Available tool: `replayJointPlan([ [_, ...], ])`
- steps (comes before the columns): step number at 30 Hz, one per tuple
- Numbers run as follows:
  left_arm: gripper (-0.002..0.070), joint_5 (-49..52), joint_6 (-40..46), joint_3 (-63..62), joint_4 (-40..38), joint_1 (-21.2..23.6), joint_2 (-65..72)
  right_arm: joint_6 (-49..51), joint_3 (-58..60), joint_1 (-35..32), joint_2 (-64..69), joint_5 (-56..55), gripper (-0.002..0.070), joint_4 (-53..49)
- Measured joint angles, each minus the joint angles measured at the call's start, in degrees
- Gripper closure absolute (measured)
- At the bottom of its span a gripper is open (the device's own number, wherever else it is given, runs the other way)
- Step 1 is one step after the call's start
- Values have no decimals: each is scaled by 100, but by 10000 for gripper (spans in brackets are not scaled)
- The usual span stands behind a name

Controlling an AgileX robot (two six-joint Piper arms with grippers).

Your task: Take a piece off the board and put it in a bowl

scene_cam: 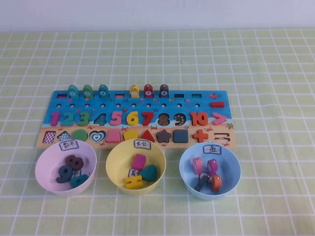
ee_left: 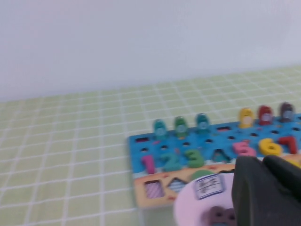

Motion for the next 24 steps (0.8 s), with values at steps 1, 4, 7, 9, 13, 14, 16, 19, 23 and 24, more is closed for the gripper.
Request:
replayJointPlan([
  [1, 673, -13, -20, 118, 0, 190, -159, 0, 0, 0, 0, 0, 694, 0],
  [4, 673, 64, -143, 268, -7, 685, -567, 0, 0, 0, 0, 0, 694, 0],
  [7, 675, 337, -195, 268, -7, 1042, -908, 0, 0, 0, 0, 0, 694, 0],
  [9, 676, 632, -206, 268, -7, 1119, -1087, 0, 0, 0, 0, 0, 694, 0],
  [13, 677, 1437, -206, 268, -7, 1143, -1195, 0, 0, 0, 0, 0, 694, 0],
  [14, 677, 1596, -206, 268, -7, 1143, -1195, 0, 0, 0, 0, 0, 694, 0],
  [16, 677, 1951, -195, 280, -7, 1143, -1195, 0, 0, 0, 0, 0, 694, 0],
  [19, 677, 2307, 88, 280, -152, 1143, -1195, 0, 0, 0, 0, 0, 694, 0],
  [23, 677, 2450, 807, 280, -588, 1143, -1195, 0, 0, 0, 0, 0, 694, 0],
  [24, 677, 2450, 880, 280, -676, 1131, -1195, 0, 0, 0, 0, 0, 694, 0],
])
